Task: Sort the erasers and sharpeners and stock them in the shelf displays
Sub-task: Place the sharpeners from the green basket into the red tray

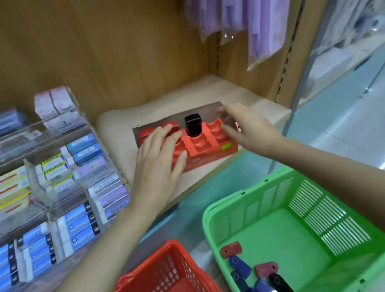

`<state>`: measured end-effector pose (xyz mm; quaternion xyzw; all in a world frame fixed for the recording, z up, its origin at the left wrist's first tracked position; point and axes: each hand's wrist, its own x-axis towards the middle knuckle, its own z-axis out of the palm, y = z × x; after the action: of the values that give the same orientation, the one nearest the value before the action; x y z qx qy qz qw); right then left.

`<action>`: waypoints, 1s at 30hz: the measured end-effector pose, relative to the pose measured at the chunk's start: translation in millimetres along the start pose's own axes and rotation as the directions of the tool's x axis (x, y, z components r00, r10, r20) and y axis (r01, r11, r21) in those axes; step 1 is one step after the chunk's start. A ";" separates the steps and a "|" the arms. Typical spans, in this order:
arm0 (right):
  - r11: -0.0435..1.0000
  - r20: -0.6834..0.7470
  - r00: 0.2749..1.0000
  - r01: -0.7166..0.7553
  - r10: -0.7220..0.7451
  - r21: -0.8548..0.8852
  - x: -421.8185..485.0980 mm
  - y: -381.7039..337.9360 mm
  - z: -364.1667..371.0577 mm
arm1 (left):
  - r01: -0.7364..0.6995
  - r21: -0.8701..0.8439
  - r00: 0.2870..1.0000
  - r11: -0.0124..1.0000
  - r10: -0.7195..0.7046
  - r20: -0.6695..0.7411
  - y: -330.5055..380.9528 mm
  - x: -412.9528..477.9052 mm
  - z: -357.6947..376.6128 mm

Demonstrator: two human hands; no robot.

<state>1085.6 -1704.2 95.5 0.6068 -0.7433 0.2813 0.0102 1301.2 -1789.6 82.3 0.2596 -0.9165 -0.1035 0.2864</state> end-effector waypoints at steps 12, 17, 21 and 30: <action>0.992 0.278 0.958 -0.038 0.070 -0.119 -152.3 102.1 34.3 | 0.088 -0.122 0.563 0.989 0.052 0.825 69.1 -88.1 177.9; 0.935 0.688 0.648 -0.326 0.328 -0.139 -179.5 135.9 93.9 | 0.253 -0.068 0.485 0.965 -0.066 0.872 61.1 -101.2 225.5; 0.894 0.849 0.359 -0.371 0.387 -0.251 -212.9 142.9 146.0 | 0.266 0.011 0.318 0.964 -0.098 0.943 59.8 -124.2 270.8; 0.732 0.787 0.148 -0.500 0.599 -0.462 -278.0 141.1 215.2 | -0.241 0.214 0.244 0.947 -0.154 0.958 39.8 -154.0 330.8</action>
<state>1100.9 -1532.8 -242.0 0.3409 -0.8009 -0.1463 -0.4700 1201.3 -1660.0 -246.3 0.1570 -0.9073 -0.0838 -0.3809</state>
